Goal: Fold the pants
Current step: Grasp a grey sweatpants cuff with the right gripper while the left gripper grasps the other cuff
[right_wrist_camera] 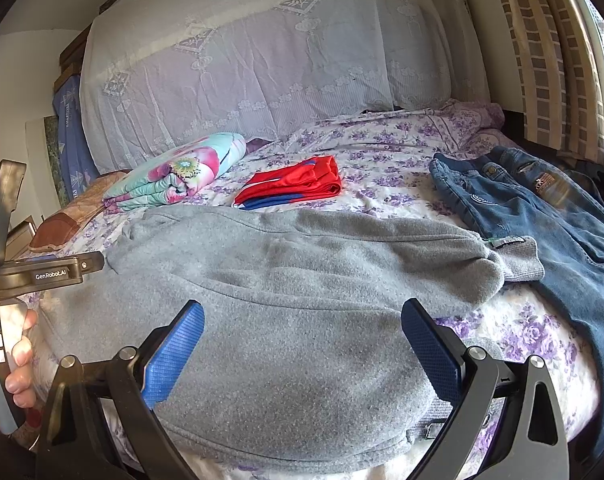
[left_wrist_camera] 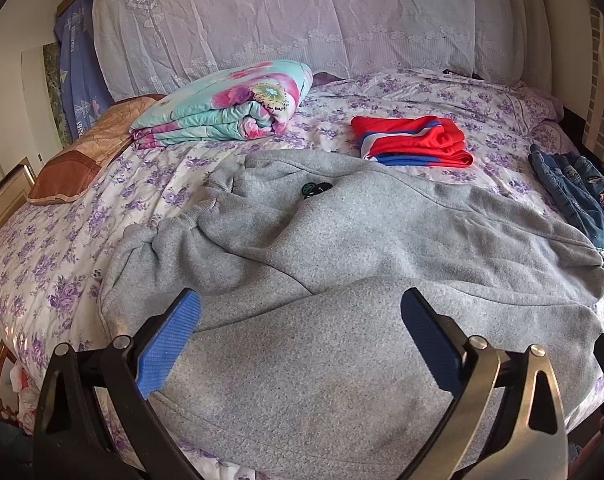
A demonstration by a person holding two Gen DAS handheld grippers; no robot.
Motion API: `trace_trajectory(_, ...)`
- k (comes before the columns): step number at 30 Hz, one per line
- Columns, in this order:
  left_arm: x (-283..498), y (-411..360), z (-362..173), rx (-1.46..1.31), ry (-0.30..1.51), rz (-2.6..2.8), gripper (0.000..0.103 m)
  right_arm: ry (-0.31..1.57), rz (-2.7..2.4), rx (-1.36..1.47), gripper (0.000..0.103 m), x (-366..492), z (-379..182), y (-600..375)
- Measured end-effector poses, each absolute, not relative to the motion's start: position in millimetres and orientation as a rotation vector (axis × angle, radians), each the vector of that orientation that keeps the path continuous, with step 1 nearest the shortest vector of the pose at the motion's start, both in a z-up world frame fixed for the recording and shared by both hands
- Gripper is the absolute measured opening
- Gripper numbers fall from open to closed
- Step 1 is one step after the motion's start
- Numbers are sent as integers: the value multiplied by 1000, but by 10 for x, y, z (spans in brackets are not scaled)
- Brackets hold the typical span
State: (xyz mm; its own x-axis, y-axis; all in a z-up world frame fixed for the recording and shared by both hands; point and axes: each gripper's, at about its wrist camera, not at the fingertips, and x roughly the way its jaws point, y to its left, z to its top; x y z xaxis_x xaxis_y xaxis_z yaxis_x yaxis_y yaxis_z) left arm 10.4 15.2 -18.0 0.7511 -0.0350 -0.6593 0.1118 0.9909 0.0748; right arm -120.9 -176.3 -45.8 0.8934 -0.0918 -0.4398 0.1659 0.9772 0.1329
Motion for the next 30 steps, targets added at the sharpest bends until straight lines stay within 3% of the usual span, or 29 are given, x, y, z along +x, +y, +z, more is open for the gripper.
trace_trajectory(8,424,414,-91,81,766,-140,98,484,-152,142,99,-1162,-417,-1958)
trace_trajectory(14,1588,1145,148,63,831,-59,98,550,-252,300,99,-1084,-396,-2959)
trace_trajectory(20,2720,1017,-386,123,1061,-38,98,610,-297,395,99,-826,-525,-3639)
trace_trajectory(26,3096,866,-890,92,1171,-16,99,673,-284,523,99,-594,-684,-4043)
trace_trajectory(27,3065,829,-907,90,1146,-18,97,673,-295,508,99,-576,-678,-4060)
trace_trajectory(29,2963,724,-884,82,1120,-73,60,675,-327,482,99,-569,-669,-4066)
trace_trajectory(30,2901,670,-844,102,1100,-65,56,677,-360,469,99,-566,-671,-4080)
